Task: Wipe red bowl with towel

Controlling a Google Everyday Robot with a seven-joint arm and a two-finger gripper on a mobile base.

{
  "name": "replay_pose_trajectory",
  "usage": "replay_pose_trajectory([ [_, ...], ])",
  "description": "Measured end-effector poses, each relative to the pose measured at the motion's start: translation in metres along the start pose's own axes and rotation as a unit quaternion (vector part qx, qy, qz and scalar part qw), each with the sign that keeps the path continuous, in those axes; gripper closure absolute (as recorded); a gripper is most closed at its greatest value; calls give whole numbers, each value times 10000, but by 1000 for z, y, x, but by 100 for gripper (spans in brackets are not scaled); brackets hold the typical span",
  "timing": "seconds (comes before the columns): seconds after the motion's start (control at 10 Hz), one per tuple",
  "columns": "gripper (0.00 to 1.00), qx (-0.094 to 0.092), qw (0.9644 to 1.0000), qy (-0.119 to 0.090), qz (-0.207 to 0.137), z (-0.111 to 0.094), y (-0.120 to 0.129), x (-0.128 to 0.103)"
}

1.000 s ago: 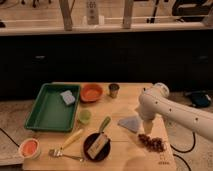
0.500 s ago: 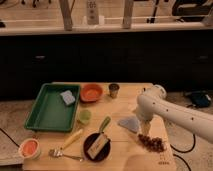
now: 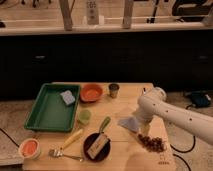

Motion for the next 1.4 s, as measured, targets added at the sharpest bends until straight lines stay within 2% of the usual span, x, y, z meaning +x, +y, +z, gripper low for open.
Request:
replay_pose_trajectory([
  [1.4,20,-35,9995,-253,169,18,-3,6],
])
